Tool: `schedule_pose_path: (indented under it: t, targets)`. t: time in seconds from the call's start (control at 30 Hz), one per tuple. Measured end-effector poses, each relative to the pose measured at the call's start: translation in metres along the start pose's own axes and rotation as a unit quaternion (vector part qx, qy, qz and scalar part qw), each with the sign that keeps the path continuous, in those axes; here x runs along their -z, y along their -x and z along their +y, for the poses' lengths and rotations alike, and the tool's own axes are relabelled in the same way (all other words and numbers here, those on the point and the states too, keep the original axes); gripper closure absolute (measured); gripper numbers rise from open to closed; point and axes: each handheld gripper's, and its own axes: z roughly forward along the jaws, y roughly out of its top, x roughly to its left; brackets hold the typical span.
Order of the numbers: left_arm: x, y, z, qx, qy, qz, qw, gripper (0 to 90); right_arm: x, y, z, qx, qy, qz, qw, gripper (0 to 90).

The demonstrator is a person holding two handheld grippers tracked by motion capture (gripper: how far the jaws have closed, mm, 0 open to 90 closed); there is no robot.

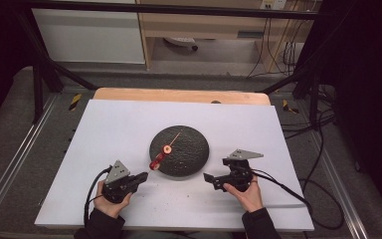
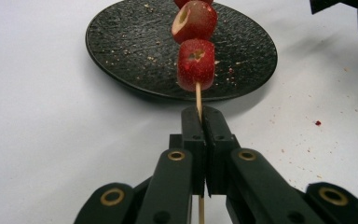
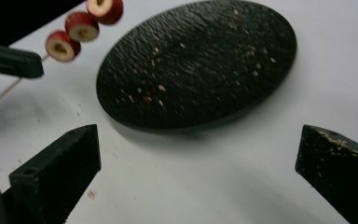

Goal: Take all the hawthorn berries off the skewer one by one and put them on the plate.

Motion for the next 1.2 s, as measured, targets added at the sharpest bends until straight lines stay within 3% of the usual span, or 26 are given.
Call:
schedule_pose_path:
  t: [0.5,0.87,1.2]
  targets:
    - [-0.003,0.010,-0.002,-0.014,0.001,-0.004,0.9999,88.4,-0.040,-0.033,0.041,-0.024,0.029,0.020,0.9991,3.7]
    - [-0.006,0.017,-0.002,-0.021,0.002,-0.007,0.9997,88.4,-0.060,-0.042,0.057,-0.053,0.044,0.034,0.9971,9.8]
    - [-0.010,0.024,-0.002,-0.027,0.001,-0.010,0.9996,88.4,-0.075,-0.043,0.055,-0.088,0.044,0.043,0.9942,25.6]
